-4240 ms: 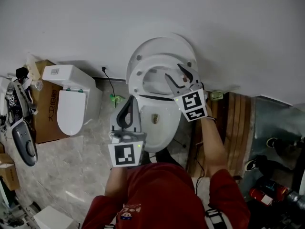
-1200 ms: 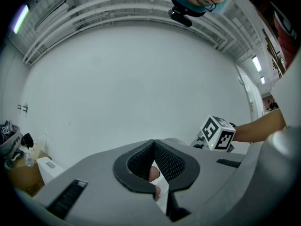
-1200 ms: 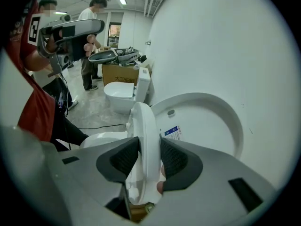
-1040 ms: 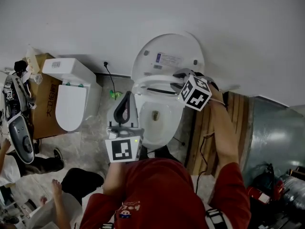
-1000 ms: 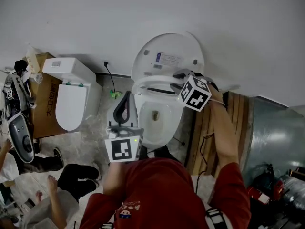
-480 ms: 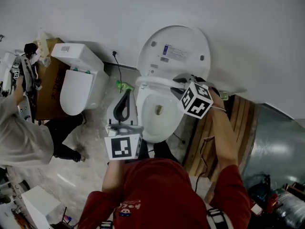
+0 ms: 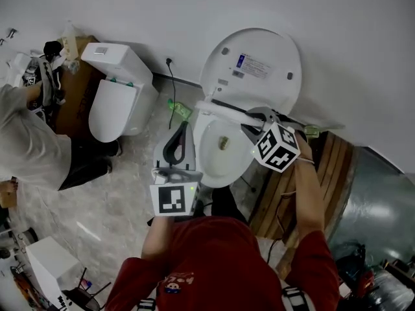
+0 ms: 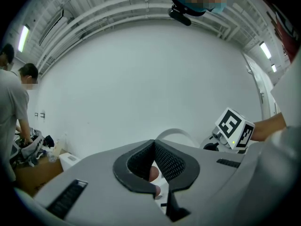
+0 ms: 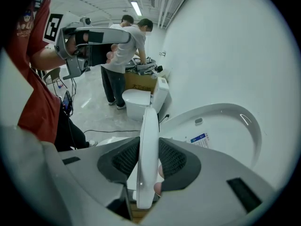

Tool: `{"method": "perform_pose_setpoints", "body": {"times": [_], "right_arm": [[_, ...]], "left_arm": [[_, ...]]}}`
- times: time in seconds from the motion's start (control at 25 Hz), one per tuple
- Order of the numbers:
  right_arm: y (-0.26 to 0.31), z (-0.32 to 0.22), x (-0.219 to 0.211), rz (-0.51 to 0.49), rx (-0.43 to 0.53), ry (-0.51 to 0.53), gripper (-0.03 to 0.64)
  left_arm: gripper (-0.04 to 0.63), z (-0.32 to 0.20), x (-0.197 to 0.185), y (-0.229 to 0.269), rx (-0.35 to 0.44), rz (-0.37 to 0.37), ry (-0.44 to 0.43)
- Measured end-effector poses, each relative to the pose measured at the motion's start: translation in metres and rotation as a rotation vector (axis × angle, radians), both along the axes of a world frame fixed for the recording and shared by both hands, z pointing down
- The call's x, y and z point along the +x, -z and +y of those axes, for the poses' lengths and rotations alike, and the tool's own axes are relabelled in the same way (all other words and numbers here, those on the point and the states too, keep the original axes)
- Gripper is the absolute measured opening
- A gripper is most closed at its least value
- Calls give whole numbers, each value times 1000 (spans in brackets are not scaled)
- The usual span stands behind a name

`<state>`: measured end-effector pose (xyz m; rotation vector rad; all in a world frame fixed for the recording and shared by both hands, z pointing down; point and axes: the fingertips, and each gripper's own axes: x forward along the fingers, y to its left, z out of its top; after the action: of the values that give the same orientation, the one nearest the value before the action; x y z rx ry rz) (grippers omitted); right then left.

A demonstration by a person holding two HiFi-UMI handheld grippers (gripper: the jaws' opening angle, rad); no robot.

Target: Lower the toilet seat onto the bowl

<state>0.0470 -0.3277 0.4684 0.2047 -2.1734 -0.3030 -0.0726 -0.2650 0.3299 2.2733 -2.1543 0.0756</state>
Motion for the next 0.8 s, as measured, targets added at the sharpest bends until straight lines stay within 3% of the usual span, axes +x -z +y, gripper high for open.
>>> {"method": "perform_pose_setpoints", "body": {"times": [0.8], "right_arm": [[-53,97,-11,162,122,-89,129]], "left_arm": [[9,83,-35,-30,-21,48,-91]]}}
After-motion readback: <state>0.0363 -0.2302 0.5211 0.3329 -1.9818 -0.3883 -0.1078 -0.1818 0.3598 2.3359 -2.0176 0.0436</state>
